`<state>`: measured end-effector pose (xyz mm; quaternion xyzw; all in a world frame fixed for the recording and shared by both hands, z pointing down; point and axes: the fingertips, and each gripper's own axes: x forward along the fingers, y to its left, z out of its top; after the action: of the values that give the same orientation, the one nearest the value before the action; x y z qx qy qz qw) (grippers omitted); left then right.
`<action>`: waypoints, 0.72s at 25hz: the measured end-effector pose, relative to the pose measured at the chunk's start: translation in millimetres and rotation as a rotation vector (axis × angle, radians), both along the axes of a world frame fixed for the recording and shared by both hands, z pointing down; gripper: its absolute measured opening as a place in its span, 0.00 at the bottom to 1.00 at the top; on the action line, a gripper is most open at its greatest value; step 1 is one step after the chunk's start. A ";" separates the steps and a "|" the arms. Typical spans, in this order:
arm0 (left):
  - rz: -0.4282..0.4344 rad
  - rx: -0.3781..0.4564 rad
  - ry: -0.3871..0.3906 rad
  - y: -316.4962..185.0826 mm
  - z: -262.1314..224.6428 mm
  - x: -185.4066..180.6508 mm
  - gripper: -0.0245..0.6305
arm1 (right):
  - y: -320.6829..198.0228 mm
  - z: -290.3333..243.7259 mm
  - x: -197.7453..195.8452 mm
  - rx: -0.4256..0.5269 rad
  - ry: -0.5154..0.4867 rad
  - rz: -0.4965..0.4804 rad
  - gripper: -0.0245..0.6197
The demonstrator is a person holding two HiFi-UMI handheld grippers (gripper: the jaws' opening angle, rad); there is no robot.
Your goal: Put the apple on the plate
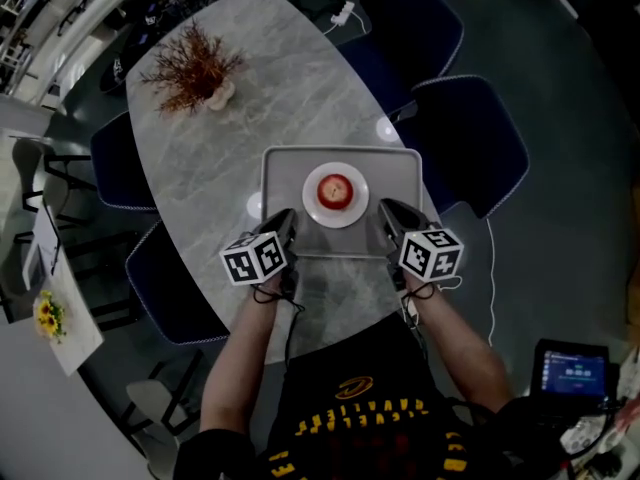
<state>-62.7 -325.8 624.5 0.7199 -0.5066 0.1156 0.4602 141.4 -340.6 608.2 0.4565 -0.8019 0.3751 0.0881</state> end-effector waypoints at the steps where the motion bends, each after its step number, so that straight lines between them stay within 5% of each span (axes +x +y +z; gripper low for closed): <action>1: 0.009 0.020 -0.011 3.1 -9.6 2.6 0.10 | 1.0 -8.3 -0.4 0.025 0.005 -0.011 0.09; 7: 0.085 0.167 -0.030 17.2 -60.2 32.0 0.04 | 12.6 -39.6 -3.5 0.134 0.027 -0.069 0.05; 15: 0.206 0.338 -0.052 24.3 -101.2 65.8 0.04 | 10.3 -66.0 5.4 0.213 0.033 -0.031 0.05; 18: 0.258 0.381 -0.064 59.9 -114.6 55.3 0.04 | 47.4 -82.4 -8.4 0.243 0.074 -0.009 0.05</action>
<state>-7.4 -265.9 509.9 0.8486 -0.4374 0.0983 0.2809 133.0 -293.2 525.8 0.4738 -0.8397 0.2576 0.0634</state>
